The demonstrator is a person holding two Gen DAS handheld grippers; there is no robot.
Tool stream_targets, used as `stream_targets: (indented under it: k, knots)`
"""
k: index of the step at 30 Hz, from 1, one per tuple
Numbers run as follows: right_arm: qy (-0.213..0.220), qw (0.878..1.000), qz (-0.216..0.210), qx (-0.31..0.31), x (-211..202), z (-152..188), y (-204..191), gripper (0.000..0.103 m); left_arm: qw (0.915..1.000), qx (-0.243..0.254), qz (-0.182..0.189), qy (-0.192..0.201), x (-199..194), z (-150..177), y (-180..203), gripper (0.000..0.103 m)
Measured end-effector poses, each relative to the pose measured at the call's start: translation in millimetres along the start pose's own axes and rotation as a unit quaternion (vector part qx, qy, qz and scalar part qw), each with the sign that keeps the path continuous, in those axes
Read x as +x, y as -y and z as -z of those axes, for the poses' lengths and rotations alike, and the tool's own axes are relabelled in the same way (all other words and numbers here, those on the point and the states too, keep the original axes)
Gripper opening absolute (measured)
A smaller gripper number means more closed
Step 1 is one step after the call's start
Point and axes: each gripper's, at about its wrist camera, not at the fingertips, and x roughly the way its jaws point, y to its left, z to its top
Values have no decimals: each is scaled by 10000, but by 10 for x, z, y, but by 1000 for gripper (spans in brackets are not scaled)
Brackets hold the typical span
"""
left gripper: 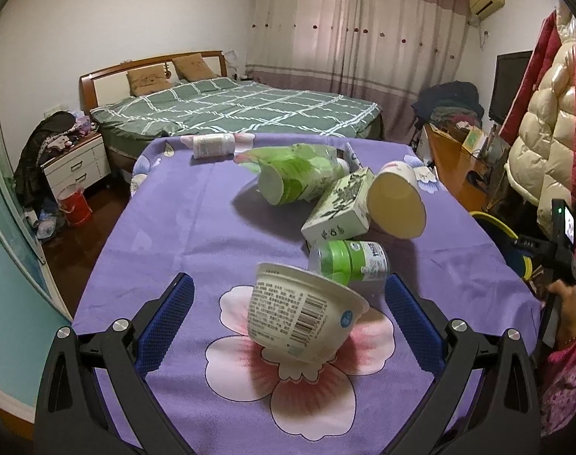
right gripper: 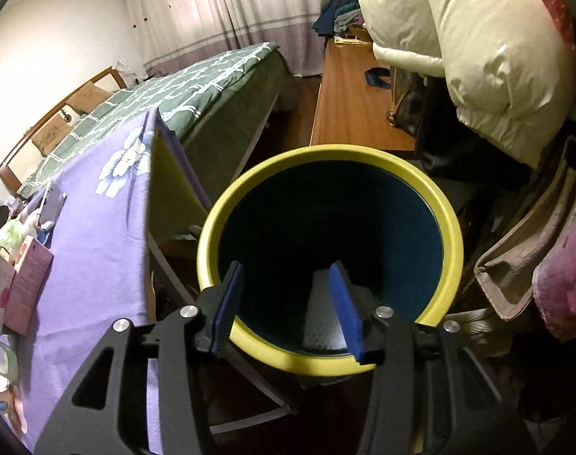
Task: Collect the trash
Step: 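Carry the plastic cups to the yellow bin and open the right gripper, then grasp the white yogurt tub with the left gripper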
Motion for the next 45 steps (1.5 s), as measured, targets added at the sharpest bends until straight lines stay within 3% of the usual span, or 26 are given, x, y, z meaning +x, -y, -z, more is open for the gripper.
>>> stream_targets:
  k: [12, 16, 21, 28, 33, 40, 45]
  knots:
    - [37, 9999, -101, -3, -20, -31, -50, 46, 9975, 335, 500, -378, 361, 226, -8, 99]
    - [33, 9999, -107, -16, -20, -22, -65, 46, 9945, 604, 637, -567, 499, 268, 32, 93]
    - [18, 9999, -124, -15, -15, -14, -78, 46, 9924, 620, 865, -613, 606, 261, 6, 84]
    - [-7, 9999, -157, -32, -5, 1, -114, 46, 9903, 822, 978, -548, 647, 251, 14, 83]
    - [28, 9998, -191, -38, -42, 2, -115, 46, 9907, 777, 1001, -487, 537, 259, 18, 83]
    - [136, 9996, -247, -15, -145, -2, -70, 46, 9894, 921, 1119, -80, 99, 137, 182, 83]
    - [285, 9994, -193, -70, -316, 33, -16, 46, 9829, 1069, 1494, 136, -70, -105, 500, 83]
